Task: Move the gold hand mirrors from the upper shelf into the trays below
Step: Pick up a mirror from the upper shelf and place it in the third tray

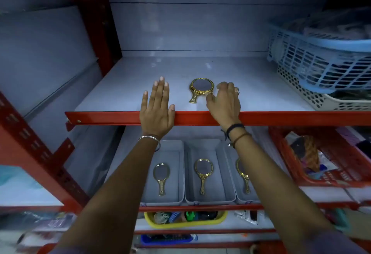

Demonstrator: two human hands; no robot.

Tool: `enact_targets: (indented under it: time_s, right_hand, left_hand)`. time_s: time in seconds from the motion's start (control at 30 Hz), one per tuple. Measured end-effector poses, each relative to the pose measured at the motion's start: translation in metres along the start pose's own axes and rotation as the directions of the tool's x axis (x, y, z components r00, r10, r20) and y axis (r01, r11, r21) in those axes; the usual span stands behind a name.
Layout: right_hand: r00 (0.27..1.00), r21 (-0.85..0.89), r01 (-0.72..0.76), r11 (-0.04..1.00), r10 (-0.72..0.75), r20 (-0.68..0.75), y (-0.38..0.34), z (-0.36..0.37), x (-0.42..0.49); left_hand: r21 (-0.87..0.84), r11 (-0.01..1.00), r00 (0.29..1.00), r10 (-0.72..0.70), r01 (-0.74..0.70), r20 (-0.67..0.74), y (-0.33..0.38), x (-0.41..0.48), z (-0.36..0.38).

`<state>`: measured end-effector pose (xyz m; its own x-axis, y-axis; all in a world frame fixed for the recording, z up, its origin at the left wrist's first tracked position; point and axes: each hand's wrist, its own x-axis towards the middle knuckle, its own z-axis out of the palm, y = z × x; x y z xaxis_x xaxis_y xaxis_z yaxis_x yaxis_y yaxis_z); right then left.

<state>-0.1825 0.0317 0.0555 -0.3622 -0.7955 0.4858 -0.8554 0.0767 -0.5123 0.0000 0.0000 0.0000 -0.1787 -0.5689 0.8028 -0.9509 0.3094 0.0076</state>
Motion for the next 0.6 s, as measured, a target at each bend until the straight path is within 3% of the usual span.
enact_targets:
  time_s: [0.1, 0.2, 0.27, 0.33, 0.47, 0.6]
  right_hand:
    - [0.951, -0.171, -0.108, 0.979, 0.152, 0.271, -0.005, 0.001, 0.023]
    - [0.91, -0.199, -0.13, 0.971, 0.197, 0.366, -0.005, 0.004, 0.033]
    - [0.899, -0.141, -0.181, 0.973, 0.221, 0.377, -0.001, 0.005, 0.039]
    - [0.868, 0.061, -0.329, 0.942, 0.277, 0.412, 0.004, 0.001, 0.048]
    - [0.736, 0.447, -0.621, 0.644, 0.282, 0.615, 0.012, -0.017, 0.056]
    - [0.664, 0.558, -0.718, 0.417, 0.17, 0.728, 0.017, -0.047, 0.048]
  left_hand:
    - [-0.003, 1.0, 0.999, -0.03, 0.03, 0.011, 0.0, 0.002, -0.004]
    - [0.023, 0.999, 0.999, -0.026, 0.025, 0.041, 0.001, 0.001, -0.003]
    - [0.054, 0.998, 0.999, -0.019, 0.018, 0.03, 0.0, 0.002, -0.002]
    - [0.053, 0.998, 0.999, -0.025, 0.023, 0.028, 0.0, 0.001, 0.0]
    - [0.043, 0.999, 0.999, -0.028, 0.027, 0.034, 0.0, 0.001, -0.001]
    - [0.032, 0.999, 0.998, -0.03, 0.029, 0.048, 0.002, 0.002, -0.004]
